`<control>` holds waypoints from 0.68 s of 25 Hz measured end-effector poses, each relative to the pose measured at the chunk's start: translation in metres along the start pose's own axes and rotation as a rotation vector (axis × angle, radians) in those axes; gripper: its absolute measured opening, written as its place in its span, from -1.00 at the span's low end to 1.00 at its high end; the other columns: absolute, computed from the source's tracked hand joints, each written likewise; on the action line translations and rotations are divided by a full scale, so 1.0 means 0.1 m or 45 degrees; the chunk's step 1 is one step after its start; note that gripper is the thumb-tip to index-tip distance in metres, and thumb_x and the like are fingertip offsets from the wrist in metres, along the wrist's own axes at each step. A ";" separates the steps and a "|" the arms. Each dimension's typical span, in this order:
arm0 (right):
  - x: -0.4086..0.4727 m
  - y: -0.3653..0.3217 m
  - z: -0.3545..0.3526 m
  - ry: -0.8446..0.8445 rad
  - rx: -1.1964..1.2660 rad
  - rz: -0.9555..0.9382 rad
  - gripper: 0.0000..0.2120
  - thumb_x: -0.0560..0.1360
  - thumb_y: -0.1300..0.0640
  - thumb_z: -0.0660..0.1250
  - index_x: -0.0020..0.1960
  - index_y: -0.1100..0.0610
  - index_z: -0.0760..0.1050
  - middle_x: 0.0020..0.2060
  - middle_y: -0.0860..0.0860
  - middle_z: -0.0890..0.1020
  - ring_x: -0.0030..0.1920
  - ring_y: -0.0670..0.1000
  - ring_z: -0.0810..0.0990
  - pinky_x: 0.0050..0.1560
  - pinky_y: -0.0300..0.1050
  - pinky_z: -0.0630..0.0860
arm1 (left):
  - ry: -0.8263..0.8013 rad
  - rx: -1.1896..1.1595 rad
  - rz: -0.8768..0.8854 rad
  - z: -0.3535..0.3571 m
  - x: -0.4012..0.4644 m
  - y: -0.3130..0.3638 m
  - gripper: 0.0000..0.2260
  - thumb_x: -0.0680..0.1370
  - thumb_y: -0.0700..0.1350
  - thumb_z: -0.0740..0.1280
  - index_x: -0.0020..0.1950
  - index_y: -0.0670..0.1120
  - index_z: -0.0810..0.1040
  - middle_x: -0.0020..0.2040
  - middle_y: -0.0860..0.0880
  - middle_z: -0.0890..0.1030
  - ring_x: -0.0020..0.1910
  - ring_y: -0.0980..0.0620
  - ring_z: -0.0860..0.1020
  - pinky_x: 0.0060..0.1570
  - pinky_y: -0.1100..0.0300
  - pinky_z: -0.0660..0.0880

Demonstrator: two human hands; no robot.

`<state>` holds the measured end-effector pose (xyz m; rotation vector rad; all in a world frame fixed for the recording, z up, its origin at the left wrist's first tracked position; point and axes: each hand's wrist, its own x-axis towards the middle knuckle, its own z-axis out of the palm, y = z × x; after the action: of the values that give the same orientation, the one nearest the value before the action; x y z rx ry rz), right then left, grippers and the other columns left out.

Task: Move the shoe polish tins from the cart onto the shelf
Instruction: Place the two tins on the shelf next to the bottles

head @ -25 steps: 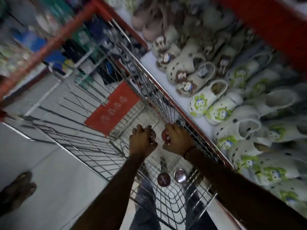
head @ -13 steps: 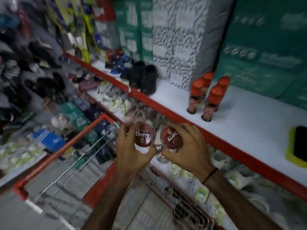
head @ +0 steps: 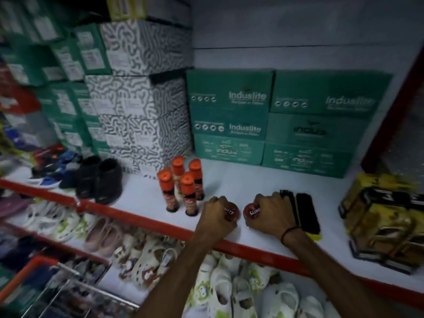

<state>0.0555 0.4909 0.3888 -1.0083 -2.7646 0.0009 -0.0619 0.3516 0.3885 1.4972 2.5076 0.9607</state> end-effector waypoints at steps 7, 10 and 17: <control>0.48 0.18 0.15 0.028 0.017 0.047 -0.57 0.39 -0.25 0.33 0.05 0.07 0.57 -0.02 0.12 0.69 0.14 0.20 0.54 0.13 0.07 0.38 | -0.063 0.081 -0.043 0.23 0.68 0.05 -0.80 0.48 -0.21 0.44 0.08 -0.19 0.64 0.08 -0.24 0.69 0.12 -0.26 0.63 0.07 0.06 0.50; 0.52 0.21 0.14 -0.003 0.041 0.071 -0.55 0.37 -0.24 0.35 0.08 0.07 0.56 0.00 0.13 0.69 0.16 0.20 0.53 0.15 0.08 0.37 | -0.099 0.125 -0.052 0.26 0.78 0.03 -0.77 0.47 -0.19 0.43 0.12 -0.19 0.61 0.12 -0.24 0.68 0.15 -0.28 0.61 0.11 0.02 0.53; -0.07 -0.28 -0.07 0.516 0.395 -0.126 -0.73 0.40 -0.10 0.35 0.01 0.03 0.56 -0.13 0.01 0.68 -0.02 0.17 0.57 -0.03 0.05 0.46 | 0.442 -0.173 0.039 0.01 -0.04 -0.18 -0.81 0.49 -0.25 0.38 0.10 -0.19 0.59 0.09 -0.16 0.62 0.09 -0.15 0.58 0.10 0.09 0.48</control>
<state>0.0440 0.4640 0.3965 -0.7008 -2.3483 0.1835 -0.0729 0.3426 0.3772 1.4387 2.5771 1.4784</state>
